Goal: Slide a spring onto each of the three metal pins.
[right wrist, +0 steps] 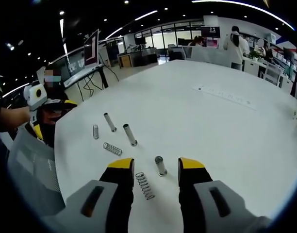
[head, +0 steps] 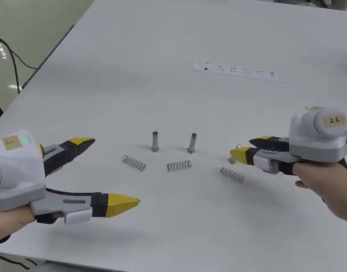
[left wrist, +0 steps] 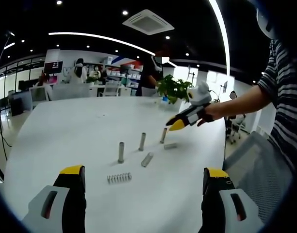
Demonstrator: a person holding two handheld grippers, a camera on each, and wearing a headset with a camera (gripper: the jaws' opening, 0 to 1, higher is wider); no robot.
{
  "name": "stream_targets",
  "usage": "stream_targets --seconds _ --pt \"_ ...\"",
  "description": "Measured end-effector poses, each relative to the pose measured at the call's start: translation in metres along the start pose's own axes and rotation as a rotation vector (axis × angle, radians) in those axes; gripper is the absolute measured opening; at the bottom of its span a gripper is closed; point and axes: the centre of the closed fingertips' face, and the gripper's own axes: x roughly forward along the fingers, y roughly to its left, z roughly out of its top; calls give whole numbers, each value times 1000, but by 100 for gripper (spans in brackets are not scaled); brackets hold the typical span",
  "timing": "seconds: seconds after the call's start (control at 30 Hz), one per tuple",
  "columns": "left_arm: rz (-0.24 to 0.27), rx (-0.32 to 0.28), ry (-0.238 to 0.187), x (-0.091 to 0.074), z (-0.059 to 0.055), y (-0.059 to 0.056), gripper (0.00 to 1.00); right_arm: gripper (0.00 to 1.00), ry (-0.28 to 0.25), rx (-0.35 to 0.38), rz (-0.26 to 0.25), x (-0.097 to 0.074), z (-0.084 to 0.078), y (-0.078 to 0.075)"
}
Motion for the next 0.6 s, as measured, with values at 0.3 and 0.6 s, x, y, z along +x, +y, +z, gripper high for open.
stream_targets --seconds 0.3,0.6 --pt "-4 1 -1 1 -1 -1 98 35 80 -112 52 -9 -17 5" --pt "-2 3 1 -1 -1 0 98 33 176 -305 114 -11 -28 12"
